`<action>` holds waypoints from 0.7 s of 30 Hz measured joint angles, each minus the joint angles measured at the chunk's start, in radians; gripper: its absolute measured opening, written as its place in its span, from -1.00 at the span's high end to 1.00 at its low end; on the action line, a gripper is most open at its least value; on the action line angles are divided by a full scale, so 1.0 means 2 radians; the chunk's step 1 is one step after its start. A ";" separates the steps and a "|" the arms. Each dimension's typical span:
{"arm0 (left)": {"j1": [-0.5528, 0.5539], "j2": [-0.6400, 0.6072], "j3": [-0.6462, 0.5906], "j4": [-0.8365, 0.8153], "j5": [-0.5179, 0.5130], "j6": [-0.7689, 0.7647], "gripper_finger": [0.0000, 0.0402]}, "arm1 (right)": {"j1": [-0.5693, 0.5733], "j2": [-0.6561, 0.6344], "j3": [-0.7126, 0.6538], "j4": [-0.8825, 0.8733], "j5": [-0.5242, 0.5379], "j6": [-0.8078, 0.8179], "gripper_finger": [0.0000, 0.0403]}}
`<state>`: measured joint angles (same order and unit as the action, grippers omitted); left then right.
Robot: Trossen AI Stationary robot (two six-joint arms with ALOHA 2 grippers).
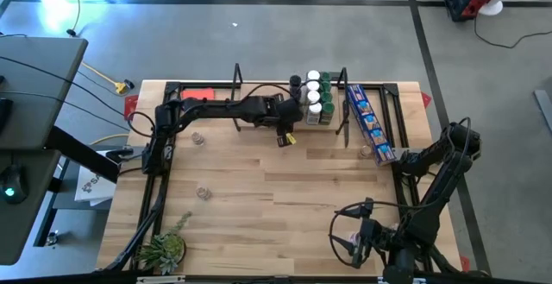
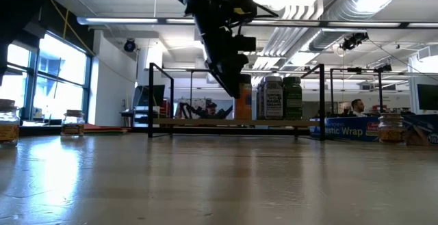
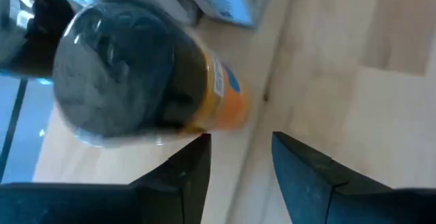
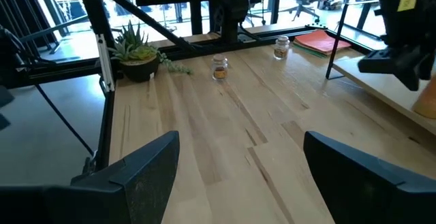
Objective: Shelf spices
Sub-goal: Put the left black seasoning bottle on the shelf aligned with the other black seasoning bottles
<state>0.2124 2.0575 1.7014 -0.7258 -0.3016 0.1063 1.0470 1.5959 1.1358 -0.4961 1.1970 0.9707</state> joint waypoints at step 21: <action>-0.004 -0.006 -0.009 -0.002 0.007 -0.013 0.32 | 0.000 0.000 0.000 0.000 0.002 0.008 -0.53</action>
<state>0.2044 2.0464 1.6829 -0.7298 -0.2869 0.0811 1.0470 1.5959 1.1358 -0.4965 1.2011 0.9871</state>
